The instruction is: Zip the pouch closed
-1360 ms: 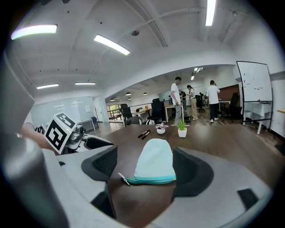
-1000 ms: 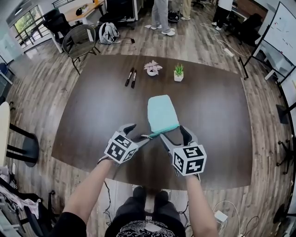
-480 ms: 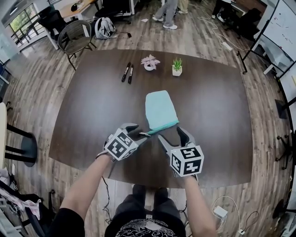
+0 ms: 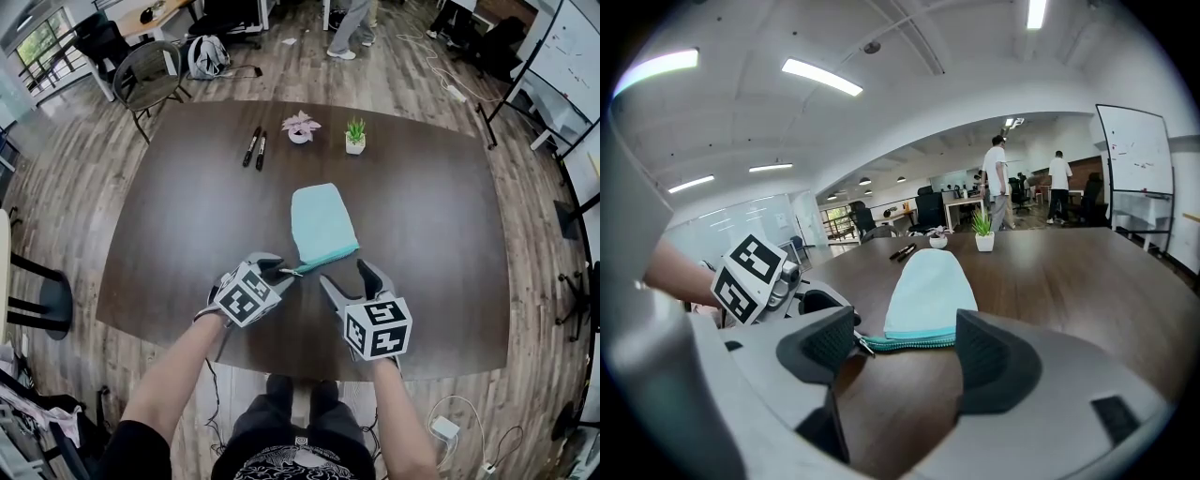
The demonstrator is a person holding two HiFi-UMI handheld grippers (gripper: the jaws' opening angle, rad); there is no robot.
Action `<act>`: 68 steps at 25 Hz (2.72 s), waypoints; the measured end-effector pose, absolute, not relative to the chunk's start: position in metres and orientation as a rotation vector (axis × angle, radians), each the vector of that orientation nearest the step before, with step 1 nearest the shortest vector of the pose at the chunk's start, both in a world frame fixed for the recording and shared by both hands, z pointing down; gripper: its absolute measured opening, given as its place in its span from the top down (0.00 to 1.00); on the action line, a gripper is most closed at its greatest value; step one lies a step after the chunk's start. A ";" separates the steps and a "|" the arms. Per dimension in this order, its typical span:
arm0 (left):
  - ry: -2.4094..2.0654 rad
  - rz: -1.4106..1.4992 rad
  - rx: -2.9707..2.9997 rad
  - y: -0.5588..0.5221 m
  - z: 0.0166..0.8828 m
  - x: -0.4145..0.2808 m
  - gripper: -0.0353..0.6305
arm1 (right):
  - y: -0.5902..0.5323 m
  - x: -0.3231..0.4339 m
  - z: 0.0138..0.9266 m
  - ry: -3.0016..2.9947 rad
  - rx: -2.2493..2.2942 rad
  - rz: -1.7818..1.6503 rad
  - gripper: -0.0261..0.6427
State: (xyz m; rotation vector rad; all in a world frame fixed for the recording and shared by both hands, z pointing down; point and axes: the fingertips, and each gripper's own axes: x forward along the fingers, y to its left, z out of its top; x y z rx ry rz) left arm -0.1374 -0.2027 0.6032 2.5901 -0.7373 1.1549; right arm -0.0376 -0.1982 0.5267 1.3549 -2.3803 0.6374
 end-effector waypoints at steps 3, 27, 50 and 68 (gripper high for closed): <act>-0.729 1.176 2.584 -0.202 0.606 -0.137 0.73 | -0.197 -0.037 0.527 -2.378 1.359 0.640 0.46; -0.708 0.849 2.488 -0.195 0.572 -0.119 0.91 | -0.199 -0.032 0.516 -2.413 1.347 0.644 0.52; -0.616 0.514 2.468 -0.203 0.502 -0.100 0.91 | -0.199 -0.059 0.498 -2.664 1.210 0.885 0.66; -0.558 0.434 2.425 -0.195 0.504 -0.098 0.91 | -0.194 -0.079 0.509 -2.739 1.081 1.102 0.79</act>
